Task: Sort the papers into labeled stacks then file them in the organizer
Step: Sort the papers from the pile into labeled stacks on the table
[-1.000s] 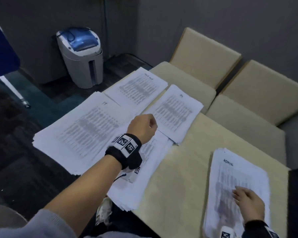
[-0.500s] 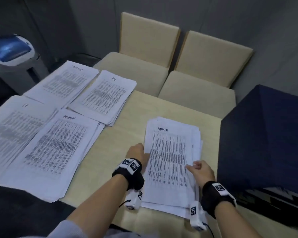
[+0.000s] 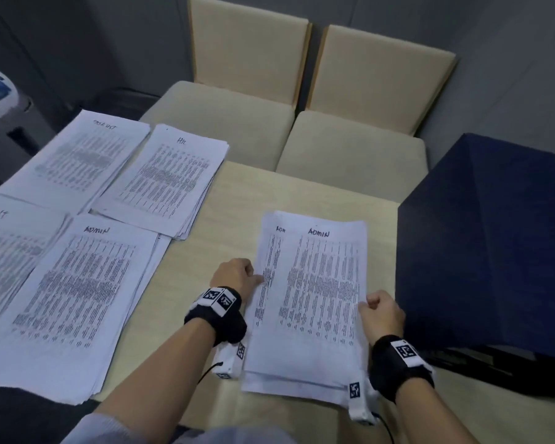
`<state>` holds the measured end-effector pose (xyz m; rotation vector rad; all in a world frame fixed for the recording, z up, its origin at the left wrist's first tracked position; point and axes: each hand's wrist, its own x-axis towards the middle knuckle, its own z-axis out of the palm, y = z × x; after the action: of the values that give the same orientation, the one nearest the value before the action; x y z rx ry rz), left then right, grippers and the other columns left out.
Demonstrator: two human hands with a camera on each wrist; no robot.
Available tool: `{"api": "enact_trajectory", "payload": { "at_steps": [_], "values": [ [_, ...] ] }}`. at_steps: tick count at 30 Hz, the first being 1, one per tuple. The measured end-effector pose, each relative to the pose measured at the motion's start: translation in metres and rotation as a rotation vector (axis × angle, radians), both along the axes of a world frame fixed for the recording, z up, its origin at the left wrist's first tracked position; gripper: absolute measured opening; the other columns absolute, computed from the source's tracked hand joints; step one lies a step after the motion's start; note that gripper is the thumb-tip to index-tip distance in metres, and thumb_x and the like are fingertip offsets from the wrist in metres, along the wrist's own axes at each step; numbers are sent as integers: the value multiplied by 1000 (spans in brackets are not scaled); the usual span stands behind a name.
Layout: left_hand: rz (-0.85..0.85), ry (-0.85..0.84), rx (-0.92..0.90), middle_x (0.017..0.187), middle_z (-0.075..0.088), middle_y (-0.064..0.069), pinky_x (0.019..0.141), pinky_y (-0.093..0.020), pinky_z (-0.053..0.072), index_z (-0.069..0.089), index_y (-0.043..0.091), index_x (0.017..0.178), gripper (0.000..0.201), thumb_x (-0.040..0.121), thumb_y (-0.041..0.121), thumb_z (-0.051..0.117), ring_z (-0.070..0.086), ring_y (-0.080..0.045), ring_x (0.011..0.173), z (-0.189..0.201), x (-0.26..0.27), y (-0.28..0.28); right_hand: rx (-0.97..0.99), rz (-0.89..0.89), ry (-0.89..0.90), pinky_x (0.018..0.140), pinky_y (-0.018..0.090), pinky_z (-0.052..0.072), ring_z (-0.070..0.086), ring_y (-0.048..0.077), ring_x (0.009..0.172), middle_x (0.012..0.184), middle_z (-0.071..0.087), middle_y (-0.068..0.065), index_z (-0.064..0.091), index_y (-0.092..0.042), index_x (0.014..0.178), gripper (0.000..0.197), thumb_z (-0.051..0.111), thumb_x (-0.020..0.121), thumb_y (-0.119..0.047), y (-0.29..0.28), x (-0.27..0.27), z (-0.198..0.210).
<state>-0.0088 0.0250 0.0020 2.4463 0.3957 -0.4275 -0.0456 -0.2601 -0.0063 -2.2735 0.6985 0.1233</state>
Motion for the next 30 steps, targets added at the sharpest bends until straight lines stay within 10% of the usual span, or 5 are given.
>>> {"api": "enact_trajectory", "payload": {
  "at_steps": [7,11,20,24,30],
  "values": [
    [-255,41,253,85,68,-6,73,-31,52,65,13,81,36,98,36,43,65,-26,80,1,18,15,187,-90,-119,73,28,44,62,18,82,92,64,-1,50,-19,114,40,70,82,-6,-8,11,10],
    [-323,-78,255,75,63,-5,64,-29,49,62,13,77,35,98,33,44,60,-25,70,4,28,18,254,41,-61,87,34,52,67,22,95,107,72,5,66,-15,108,19,64,91,-8,-6,18,-1],
    [108,-158,-709,50,52,11,60,-24,42,53,16,64,30,81,5,76,47,-9,53,-8,22,25,751,-247,-95,73,28,54,70,22,95,105,73,10,63,1,111,32,59,81,12,2,-17,12],
    [-55,-9,-931,50,50,10,61,-26,44,56,11,64,28,79,-4,74,49,-15,59,-3,20,23,793,-242,-73,63,20,53,71,22,89,94,71,14,62,10,96,19,65,78,7,2,-16,16],
    [-42,-112,-262,99,69,3,81,-31,52,66,17,104,24,81,12,63,64,-17,87,-17,26,29,648,-145,-117,88,43,54,68,33,101,101,74,16,64,4,105,35,67,72,15,10,-9,17]
  ]
}}
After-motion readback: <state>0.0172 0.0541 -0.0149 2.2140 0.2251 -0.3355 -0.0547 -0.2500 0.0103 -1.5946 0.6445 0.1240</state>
